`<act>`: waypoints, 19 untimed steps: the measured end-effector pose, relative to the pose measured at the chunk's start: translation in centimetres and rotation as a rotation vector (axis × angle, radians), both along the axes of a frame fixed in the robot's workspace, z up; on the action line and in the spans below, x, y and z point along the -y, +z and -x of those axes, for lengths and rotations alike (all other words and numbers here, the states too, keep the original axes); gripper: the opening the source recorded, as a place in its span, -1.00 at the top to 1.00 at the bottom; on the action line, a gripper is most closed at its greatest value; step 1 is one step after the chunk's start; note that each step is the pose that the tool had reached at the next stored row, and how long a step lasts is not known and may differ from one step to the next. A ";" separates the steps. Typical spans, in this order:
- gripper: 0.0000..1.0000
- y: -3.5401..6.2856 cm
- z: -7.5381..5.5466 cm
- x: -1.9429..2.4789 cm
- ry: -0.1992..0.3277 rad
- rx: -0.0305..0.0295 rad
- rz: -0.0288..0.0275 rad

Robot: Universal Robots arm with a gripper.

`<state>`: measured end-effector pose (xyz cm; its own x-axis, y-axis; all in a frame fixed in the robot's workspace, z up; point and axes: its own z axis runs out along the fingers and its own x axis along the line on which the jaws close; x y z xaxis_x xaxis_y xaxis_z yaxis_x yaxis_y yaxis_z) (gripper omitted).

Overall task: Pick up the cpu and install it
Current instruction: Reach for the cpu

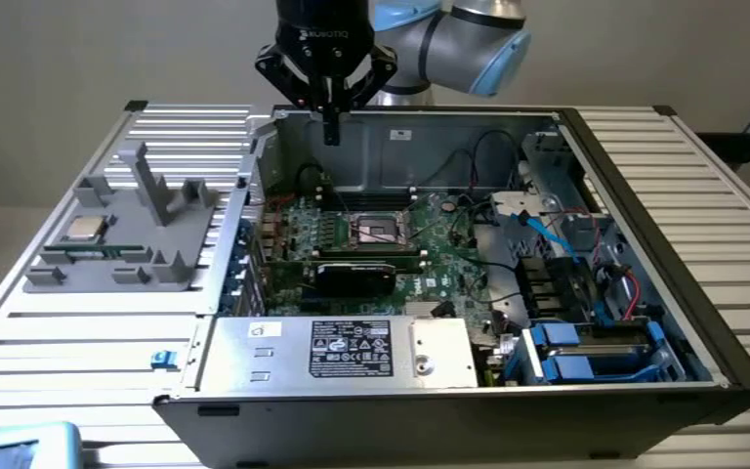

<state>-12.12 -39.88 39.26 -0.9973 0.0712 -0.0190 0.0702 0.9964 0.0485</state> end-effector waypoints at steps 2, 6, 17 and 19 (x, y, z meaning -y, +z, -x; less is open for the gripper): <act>0.76 0.00 0.1 0.00 0.000 0.0001 0.0001; 0.76 -0.02 1.4 0.00 0.000 0.0000 0.0000; 0.76 -0.11 6.1 0.00 0.000 0.0000 0.0000; 0.76 -0.15 6.9 0.00 0.000 0.0001 0.0000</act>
<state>-19.06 -39.88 39.11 -0.9973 0.0712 -0.0191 0.0702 0.9964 0.0485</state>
